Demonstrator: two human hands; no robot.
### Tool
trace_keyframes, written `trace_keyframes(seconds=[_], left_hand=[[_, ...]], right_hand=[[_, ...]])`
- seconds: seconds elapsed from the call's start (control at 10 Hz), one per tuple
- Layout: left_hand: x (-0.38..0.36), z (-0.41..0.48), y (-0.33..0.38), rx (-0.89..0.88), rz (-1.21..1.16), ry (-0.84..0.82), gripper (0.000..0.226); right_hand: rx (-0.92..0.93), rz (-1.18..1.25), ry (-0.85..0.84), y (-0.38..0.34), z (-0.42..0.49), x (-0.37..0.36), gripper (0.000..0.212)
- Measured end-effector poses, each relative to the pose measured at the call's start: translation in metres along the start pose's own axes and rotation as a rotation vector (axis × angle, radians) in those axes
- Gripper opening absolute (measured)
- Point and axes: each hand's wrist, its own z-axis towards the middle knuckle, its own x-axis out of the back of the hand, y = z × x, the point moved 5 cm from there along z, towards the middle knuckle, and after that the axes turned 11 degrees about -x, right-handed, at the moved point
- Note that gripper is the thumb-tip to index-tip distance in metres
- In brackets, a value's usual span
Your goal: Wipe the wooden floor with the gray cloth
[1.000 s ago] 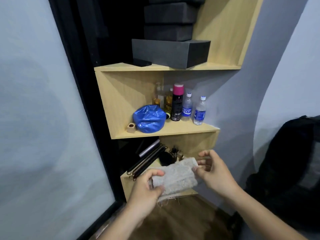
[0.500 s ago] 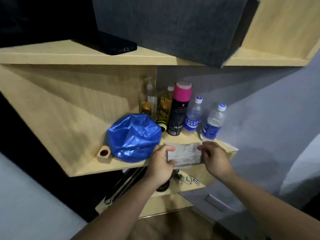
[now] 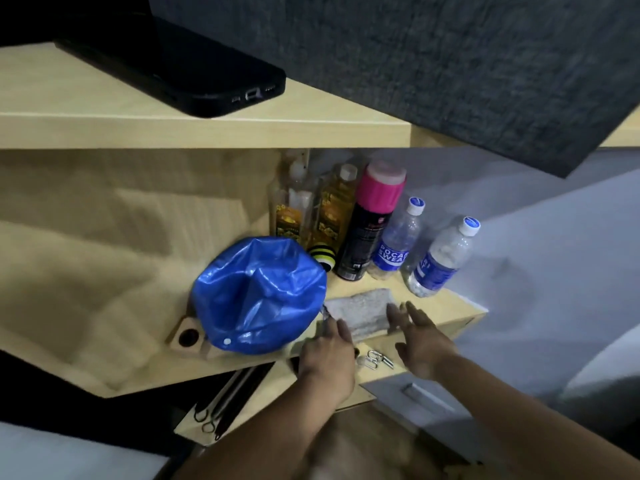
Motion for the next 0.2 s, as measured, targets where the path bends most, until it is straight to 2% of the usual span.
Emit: trace_keyframes(seconds=[0.1, 0.2], left_hand=[[0.014, -0.027, 0.001, -0.021, -0.151, 0.148, 0.060], [0.023, -0.053, 0.001, -0.041, -0.382, 0.182, 0.049]], right_hand=[[0.063, 0.111, 0.073, 0.001, -0.021, 0.023, 0.075], [0.132, 0.150, 0.094, -0.002, -0.041, 0.039, 0.063]])
